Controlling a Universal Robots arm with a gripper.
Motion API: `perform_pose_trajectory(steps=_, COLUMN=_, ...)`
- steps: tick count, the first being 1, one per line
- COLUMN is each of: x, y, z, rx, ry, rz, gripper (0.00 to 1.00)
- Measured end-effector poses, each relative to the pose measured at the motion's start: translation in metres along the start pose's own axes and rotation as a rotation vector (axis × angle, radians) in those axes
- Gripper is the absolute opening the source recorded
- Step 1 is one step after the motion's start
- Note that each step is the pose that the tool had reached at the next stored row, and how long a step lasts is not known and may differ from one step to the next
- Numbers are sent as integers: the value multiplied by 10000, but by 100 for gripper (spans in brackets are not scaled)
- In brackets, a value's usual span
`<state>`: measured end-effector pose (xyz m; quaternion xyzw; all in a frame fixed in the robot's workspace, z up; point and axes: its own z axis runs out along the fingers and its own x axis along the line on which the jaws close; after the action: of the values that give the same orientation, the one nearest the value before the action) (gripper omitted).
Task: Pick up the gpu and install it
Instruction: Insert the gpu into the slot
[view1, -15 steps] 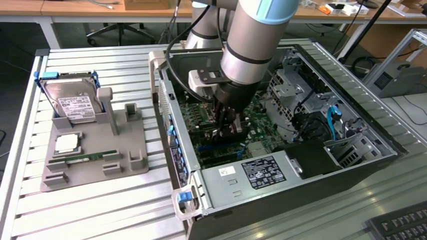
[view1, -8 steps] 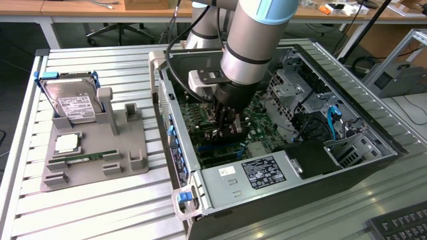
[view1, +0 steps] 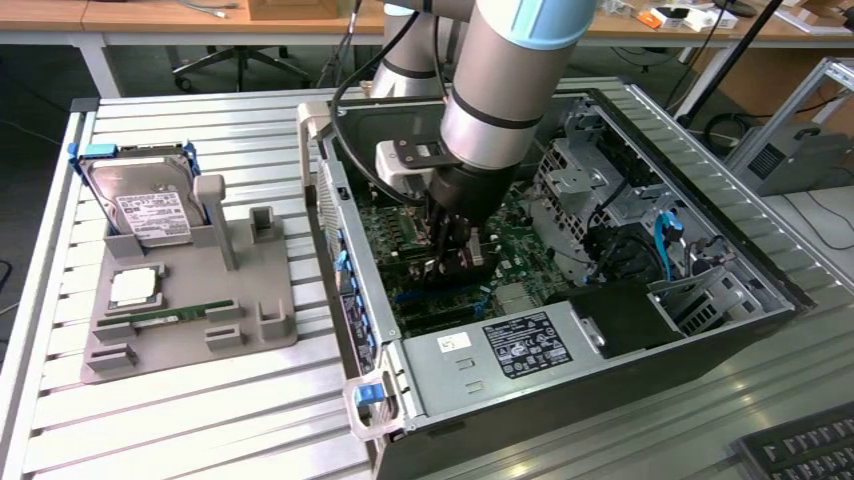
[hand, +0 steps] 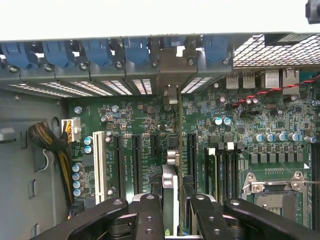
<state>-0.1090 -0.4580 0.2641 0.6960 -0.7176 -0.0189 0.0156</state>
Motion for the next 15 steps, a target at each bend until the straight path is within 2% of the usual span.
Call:
perform_pose_trajectory(steps=9, x=1, y=9, z=0, rx=-1, ry=6, rz=-24, gripper=26)
perform_pose_trajectory(steps=15, x=-2, y=14, z=0, rx=0, ry=46, rz=-184, gripper=26)
